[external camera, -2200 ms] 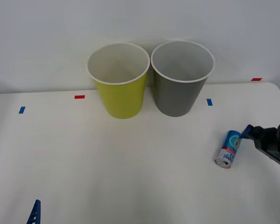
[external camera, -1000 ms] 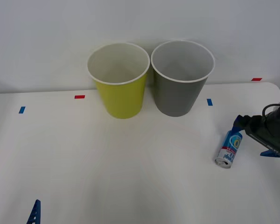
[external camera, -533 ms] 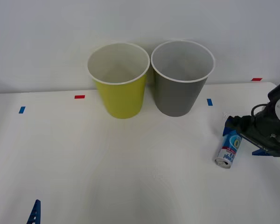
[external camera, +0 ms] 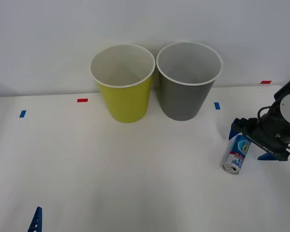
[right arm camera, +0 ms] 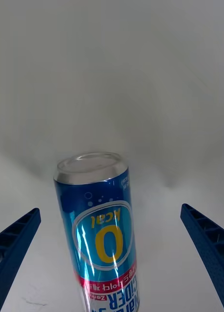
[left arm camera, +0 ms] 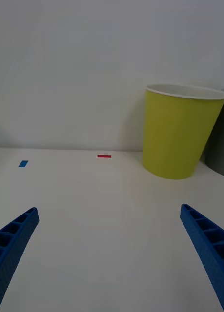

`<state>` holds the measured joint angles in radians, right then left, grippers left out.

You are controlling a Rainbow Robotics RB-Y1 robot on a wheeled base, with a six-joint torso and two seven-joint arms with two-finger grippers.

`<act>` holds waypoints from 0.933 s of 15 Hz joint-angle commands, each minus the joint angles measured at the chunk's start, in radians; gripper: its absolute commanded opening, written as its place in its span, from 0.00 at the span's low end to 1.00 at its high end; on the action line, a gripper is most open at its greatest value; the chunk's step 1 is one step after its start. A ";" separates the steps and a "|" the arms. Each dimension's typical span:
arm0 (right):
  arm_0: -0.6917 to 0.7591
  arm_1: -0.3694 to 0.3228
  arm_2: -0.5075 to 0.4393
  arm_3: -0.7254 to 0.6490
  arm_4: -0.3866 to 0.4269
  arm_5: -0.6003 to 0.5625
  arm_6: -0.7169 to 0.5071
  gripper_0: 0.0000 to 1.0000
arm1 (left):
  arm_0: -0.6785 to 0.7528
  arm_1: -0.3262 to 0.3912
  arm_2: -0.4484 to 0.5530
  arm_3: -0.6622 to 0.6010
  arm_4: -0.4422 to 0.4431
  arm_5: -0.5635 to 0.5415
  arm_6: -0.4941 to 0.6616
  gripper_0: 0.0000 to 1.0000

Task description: Put cans in the gray bin and PET bottles in the light green bin.

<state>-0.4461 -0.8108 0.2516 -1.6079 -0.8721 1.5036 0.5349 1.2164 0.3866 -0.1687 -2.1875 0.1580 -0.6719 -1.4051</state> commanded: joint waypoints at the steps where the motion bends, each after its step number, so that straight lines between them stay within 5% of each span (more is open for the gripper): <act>1: -0.013 0.001 0.000 0.026 -0.002 0.020 0.004 1.00 | 0.000 0.000 0.000 0.000 0.000 0.000 0.000 1.00; 14: -0.052 0.012 0.066 0.078 0.045 0.020 0.076 1.00 | 0.000 0.000 0.000 0.000 0.000 0.000 0.000 1.00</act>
<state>-0.4983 -0.8067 0.3167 -1.5320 -0.8291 1.5234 0.6029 1.2164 0.3866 -0.1687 -2.1875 0.1580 -0.6719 -1.4051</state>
